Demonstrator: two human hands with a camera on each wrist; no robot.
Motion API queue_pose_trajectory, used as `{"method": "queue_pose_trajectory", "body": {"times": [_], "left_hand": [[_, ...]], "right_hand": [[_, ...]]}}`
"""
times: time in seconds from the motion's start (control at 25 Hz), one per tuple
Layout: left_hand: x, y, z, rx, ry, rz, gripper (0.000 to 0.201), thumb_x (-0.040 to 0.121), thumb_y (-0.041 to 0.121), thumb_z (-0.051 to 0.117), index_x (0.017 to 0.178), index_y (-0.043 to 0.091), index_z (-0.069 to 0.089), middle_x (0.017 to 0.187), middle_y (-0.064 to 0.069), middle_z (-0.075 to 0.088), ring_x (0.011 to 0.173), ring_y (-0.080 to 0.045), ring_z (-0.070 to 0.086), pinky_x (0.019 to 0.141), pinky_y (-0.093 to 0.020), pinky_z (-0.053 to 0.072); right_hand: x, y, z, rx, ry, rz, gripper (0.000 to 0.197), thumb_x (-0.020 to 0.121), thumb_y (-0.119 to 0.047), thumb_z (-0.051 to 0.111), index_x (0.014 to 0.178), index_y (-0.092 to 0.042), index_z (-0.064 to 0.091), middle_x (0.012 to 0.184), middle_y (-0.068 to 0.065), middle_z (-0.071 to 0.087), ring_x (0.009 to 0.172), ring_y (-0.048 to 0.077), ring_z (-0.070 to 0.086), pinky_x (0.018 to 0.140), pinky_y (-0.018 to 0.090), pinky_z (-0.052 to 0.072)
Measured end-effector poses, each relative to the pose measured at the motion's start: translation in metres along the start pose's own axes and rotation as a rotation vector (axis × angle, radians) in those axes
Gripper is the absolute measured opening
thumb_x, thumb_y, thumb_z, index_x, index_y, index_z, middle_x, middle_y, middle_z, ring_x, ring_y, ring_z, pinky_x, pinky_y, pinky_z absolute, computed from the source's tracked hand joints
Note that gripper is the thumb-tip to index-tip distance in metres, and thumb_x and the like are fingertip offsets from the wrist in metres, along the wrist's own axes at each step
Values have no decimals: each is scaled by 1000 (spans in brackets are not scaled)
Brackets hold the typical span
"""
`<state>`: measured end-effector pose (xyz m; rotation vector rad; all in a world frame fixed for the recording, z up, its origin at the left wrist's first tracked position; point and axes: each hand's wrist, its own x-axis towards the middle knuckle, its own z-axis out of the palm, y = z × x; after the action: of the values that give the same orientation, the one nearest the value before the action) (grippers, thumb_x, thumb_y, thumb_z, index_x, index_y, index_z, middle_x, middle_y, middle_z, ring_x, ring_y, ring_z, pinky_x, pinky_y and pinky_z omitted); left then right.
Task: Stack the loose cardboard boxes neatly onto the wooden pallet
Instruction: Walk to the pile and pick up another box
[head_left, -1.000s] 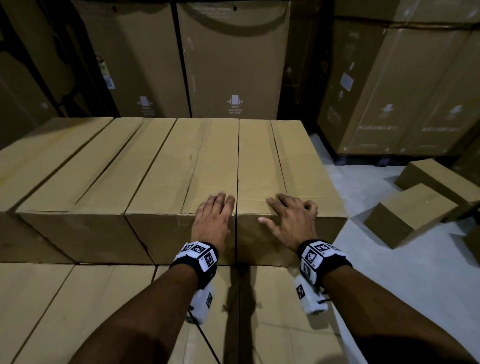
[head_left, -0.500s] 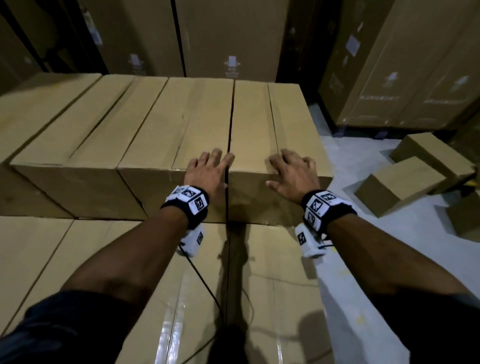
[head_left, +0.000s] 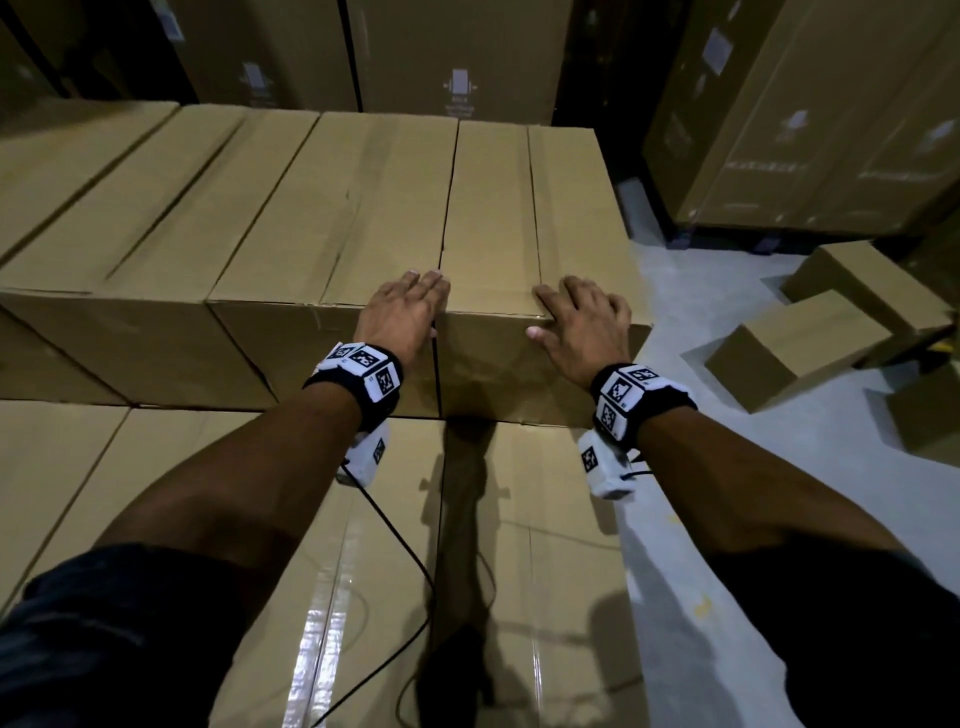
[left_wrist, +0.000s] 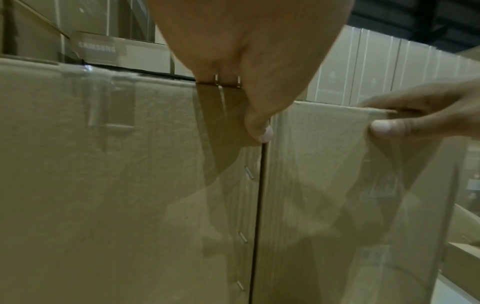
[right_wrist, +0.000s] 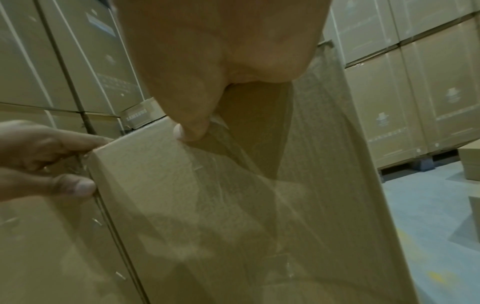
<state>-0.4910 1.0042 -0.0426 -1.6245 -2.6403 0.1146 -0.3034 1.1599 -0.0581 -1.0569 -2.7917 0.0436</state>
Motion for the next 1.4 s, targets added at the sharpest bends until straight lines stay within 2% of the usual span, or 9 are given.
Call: {"method": "queue_pose_trajectory", "body": {"times": [0.24,0.36,0.44,0.56,0.68,0.84,1.08,1.24,1.4], "left_hand": [[-4,10,0,16,-56,-61,75,101,23,51,158,18,3,167,-2,0,153,-25,5,124,-41,8],[-22,20,-12,-38,-27,-64,68,99,34,53,156,17,18,165,-6,14,151,-27,14,122,-45,15],[-44,23,-16,-65,12,-53,63,99,37,52,153,16,27,162,-6,22,149,-27,20,121,-45,20],[-97,31,-11,-101,32,-46,61,99,37,50,152,15,29,161,-7,25,149,-26,20,121,-44,20],[-160,44,7,-137,29,-17,51,98,39,49,143,15,43,149,-7,44,143,-26,32,117,-41,28],[-243,69,22,-219,-10,73,40,98,38,48,129,15,58,128,-7,62,123,-25,51,103,-38,40],[-350,115,39,-331,-16,238,40,98,36,49,129,14,60,127,-8,64,121,-26,53,102,-36,39],[-396,161,39,-321,-28,388,39,98,36,48,128,13,60,125,-8,65,119,-27,55,100,-35,39],[-409,215,30,-331,-3,496,38,97,34,50,126,11,62,122,-11,66,119,-29,54,99,-37,40]], "right_hand": [[1,0,-3,-27,-50,-6,60,97,-58,44,151,-36,31,161,7,27,149,27,22,117,50,16],[-6,-2,-23,36,-134,-5,57,98,-49,52,150,-31,36,159,8,32,147,28,27,118,49,19],[-27,-7,-35,110,-104,20,53,99,-44,52,146,-24,43,152,10,42,141,30,37,116,47,25],[-92,-22,-37,202,-63,116,44,100,-39,51,136,-14,56,136,16,54,127,36,51,104,42,38],[-171,-41,-27,336,-77,274,39,100,-39,53,128,-13,63,127,17,61,117,38,57,94,41,46],[-276,-71,-21,407,-126,397,43,99,-45,54,129,-17,66,132,11,63,121,34,58,97,43,48],[-416,-96,-30,357,-137,530,48,100,-51,50,135,-20,61,138,9,60,125,32,55,100,43,44],[-505,-78,-36,329,-160,691,51,100,-53,48,138,-22,58,140,9,58,128,32,52,102,42,43],[-564,-39,-43,316,-134,806,51,100,-55,46,139,-24,57,141,8,57,129,31,50,102,41,40]]}}
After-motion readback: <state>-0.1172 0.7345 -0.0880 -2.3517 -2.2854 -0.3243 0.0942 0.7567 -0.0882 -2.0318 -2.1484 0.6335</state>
